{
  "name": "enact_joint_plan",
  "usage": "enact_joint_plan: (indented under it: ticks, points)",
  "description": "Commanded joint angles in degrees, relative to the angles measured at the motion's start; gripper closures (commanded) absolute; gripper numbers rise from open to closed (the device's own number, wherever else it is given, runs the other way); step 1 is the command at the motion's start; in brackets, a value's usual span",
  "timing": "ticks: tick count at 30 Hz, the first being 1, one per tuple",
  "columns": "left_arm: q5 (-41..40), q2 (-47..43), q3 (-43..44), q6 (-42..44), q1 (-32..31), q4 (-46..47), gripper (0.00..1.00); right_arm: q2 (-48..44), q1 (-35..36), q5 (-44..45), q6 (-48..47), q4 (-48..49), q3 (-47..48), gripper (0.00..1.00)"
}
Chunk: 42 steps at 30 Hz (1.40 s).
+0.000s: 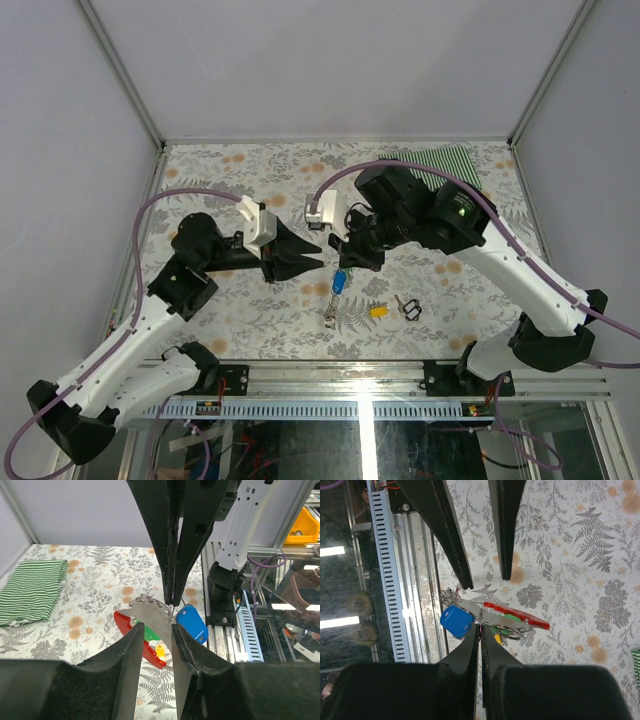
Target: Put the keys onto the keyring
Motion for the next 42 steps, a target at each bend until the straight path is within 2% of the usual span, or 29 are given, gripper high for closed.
enact_joint_plan:
  ticks: [1,8,35,42]
  points:
    - [4.86,1.72,1.23,-0.31,-0.11,3.09,0.70,0.73,0.72,-2.67,-2.00,-0.03,2.90,1.00]
    - [10.76,3.88,2.59,-0.50,-0.44,3.79,0.77,0.83,0.89,-3.19,-2.32,0.71,2.94,1.00]
    - [9.84,6.80,4.16,0.06,-2.92,3.89,0.77,1.04,1.32,-4.61,-2.59,3.49,2.22,1.00]
    - [10.05,7.11,4.70,0.74,-3.12,3.00,0.95,0.97,1.32,-4.44,-2.72,4.24,1.91,1.00]
